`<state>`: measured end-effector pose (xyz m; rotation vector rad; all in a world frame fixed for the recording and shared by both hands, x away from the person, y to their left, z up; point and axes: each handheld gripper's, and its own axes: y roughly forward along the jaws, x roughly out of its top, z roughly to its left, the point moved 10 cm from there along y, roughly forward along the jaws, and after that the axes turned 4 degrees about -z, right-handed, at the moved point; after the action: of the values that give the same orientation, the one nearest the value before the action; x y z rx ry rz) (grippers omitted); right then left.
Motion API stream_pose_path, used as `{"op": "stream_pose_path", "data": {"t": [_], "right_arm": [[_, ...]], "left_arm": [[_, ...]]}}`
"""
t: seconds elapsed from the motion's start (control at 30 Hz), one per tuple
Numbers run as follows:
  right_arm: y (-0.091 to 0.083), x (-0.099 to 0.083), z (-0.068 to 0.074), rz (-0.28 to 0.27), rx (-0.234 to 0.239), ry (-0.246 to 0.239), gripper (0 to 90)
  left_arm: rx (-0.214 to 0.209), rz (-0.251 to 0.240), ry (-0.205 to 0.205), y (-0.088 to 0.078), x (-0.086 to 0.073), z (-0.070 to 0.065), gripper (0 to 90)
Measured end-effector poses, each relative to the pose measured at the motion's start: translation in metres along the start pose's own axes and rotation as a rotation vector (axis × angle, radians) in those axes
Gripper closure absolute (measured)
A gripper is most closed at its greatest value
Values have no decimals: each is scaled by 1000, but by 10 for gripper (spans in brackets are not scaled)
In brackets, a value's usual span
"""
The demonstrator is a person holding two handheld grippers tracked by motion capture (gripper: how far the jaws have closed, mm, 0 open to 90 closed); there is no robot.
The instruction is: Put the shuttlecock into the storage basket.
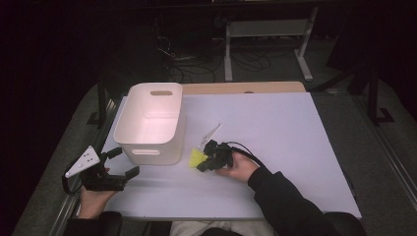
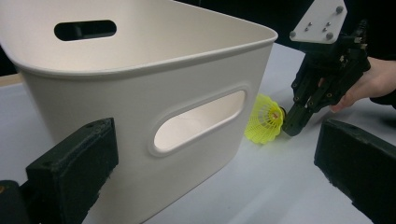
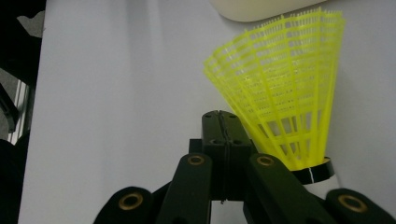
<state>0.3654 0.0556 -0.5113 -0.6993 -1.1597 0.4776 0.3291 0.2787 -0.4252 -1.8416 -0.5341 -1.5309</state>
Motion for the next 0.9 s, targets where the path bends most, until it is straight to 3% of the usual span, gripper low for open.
{"op": "stream_pose_path", "data": {"t": [0.9], "right_arm": [[-2, 4, -20, -54, -50, 44, 887]], "left_arm": [[-1, -1, 0, 0, 0, 0, 0]]}}
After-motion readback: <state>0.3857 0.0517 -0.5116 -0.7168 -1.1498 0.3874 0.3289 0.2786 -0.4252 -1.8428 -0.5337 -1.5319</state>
